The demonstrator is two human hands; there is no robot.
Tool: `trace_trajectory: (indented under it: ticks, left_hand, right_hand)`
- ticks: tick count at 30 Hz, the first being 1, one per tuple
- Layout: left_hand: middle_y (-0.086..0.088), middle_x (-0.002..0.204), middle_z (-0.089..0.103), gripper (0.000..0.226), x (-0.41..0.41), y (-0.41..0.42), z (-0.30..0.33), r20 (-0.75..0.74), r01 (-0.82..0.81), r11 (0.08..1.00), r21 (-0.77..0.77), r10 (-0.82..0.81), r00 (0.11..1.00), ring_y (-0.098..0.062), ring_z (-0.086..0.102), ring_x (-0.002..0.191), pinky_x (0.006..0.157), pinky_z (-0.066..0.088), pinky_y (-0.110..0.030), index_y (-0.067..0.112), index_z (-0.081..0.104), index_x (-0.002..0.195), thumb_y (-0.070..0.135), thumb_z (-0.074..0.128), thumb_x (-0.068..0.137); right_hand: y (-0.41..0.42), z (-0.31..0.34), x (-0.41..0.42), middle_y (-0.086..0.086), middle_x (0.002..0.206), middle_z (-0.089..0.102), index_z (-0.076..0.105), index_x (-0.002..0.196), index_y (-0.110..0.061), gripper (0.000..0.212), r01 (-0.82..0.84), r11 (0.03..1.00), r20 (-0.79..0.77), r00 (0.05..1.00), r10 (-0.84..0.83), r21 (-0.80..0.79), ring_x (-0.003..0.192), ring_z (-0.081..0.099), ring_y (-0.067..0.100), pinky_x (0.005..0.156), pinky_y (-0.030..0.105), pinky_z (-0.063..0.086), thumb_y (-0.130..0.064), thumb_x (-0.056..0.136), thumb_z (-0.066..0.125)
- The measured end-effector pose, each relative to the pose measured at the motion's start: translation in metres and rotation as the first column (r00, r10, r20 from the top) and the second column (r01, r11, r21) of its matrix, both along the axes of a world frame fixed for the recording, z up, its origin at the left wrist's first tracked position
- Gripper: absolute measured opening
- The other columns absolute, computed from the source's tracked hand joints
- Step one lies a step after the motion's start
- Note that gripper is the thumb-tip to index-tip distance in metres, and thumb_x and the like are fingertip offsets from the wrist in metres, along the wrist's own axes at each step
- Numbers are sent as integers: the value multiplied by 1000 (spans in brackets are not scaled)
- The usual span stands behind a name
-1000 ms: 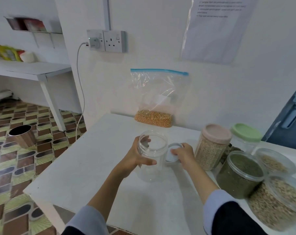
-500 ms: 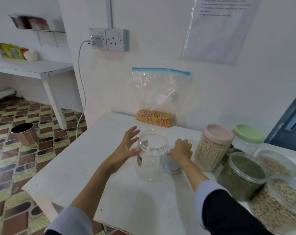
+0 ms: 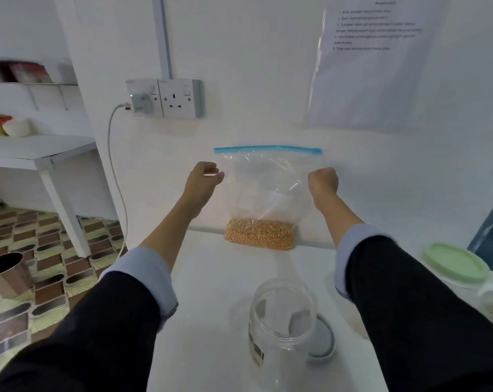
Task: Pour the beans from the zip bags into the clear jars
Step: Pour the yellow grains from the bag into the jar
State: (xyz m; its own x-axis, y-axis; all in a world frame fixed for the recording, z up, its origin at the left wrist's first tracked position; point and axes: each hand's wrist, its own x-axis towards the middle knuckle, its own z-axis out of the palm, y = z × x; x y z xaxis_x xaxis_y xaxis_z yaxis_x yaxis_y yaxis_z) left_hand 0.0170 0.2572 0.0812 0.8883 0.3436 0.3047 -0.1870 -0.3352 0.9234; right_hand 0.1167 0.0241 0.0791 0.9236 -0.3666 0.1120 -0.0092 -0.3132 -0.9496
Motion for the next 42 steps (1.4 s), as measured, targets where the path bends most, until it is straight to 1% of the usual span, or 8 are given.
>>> trace_trajectory:
  ticks: [3,5,10,14,27,34,39,42]
  left_hand:
    - [-9,142,40,52,33,6,7,-12,-20,1000,15,20,1000,-24,45,122,92,36,-26,5,34,139,18,56,94]
    - [-9,143,37,55,50,5,12,-4,0,1000,-18,0,1000,-23,43,125,92,35,-25,6,29,142,19,54,96]
    - [-11,102,59,37,75,7,19,43,-82,988,-132,88,995,-19,58,85,69,47,-24,-3,51,124,15,60,92]
    - [-8,65,61,10,69,23,25,100,-217,950,-225,244,965,-18,60,54,65,58,-25,-5,68,87,5,70,83]
    - [-8,75,61,5,16,47,73,293,-122,955,-271,203,934,-20,63,66,62,57,-18,1,67,80,-2,70,80]
    - [-7,71,64,3,6,54,61,213,-159,974,160,123,969,-20,59,67,70,54,-26,1,70,82,0,69,80]
    - [-1,90,69,11,15,0,73,254,-125,835,536,-18,967,-14,59,78,78,48,-29,11,73,93,17,68,86]
    - [3,101,69,18,22,-50,76,157,-42,618,785,-132,979,-16,61,93,88,48,-36,18,72,100,29,63,89]
  right_hand:
    - [-1,6,17,9,108,44,49,109,-10,20,53,992,56,997,-59,115,95,49,22,76,31,44,-4,91,45]
    - [1,8,30,6,92,48,51,100,-11,10,32,978,104,993,-54,207,83,47,21,66,28,42,-8,93,44]
    - [6,14,41,2,62,43,45,67,-17,33,-58,873,212,976,-52,484,51,38,11,42,14,32,-9,98,44]
    - [8,20,29,5,63,51,52,69,-12,26,-138,867,311,950,-20,478,50,45,13,47,14,43,-6,94,56]
    - [15,48,-34,-1,53,62,61,69,-10,19,-276,781,444,896,-2,560,49,58,11,63,19,54,-4,87,66]
    - [11,19,-55,1,59,65,64,73,-8,13,-316,768,419,905,68,557,56,59,13,60,18,49,-5,84,69]
    - [11,18,-64,2,67,65,66,75,-12,13,-317,780,400,912,94,540,62,61,10,66,20,49,-4,85,67]
    - [17,19,-71,2,74,67,68,80,-14,14,-337,785,415,903,112,521,67,63,9,66,18,49,-4,88,63]
